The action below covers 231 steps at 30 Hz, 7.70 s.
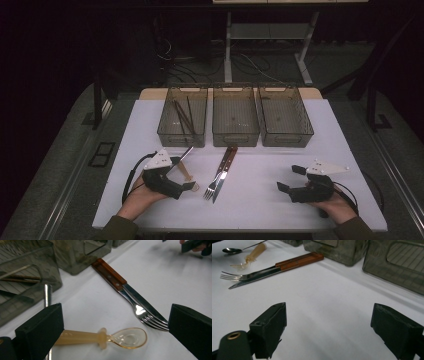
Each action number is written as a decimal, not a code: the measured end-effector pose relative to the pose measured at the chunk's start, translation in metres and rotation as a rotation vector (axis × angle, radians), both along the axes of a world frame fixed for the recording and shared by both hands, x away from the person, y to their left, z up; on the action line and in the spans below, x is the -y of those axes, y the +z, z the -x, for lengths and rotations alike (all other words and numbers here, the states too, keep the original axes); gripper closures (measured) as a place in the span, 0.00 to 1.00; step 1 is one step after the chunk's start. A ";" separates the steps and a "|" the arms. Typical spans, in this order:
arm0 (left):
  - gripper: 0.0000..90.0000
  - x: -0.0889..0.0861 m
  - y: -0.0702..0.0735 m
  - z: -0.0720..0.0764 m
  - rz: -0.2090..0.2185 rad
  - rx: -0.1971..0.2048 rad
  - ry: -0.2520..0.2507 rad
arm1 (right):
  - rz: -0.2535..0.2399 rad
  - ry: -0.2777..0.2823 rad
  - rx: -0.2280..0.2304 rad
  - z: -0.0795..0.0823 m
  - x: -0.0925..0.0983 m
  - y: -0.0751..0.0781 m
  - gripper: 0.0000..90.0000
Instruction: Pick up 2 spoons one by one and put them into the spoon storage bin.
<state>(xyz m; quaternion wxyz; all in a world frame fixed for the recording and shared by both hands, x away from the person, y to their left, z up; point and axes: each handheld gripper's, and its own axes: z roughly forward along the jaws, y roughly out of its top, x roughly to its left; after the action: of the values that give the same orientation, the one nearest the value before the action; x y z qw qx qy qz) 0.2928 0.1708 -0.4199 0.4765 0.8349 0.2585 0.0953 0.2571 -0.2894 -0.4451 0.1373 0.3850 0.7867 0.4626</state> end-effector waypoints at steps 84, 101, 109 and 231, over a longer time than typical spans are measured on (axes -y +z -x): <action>0.78 -0.062 -0.018 0.016 -0.277 -0.132 0.181 | 0.137 0.049 0.048 0.007 -0.004 -0.004 0.15; 0.98 -0.060 -0.011 0.016 -0.185 -0.142 0.164 | 0.146 0.056 0.051 0.007 -0.005 -0.004 0.15; 0.98 -0.059 -0.005 0.014 -0.155 -0.126 0.175 | 0.147 0.056 0.053 0.007 -0.005 -0.004 0.15; 0.65 0.053 0.042 -0.072 -0.141 -0.095 0.158 | 0.068 0.038 0.031 0.006 -0.007 -0.003 0.13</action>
<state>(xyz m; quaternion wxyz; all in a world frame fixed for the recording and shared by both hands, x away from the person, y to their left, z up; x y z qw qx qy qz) 0.3646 0.1181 -0.3780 0.3947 0.8470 0.3385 0.1107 0.2513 -0.2821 -0.4477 0.1538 0.3580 0.8069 0.4439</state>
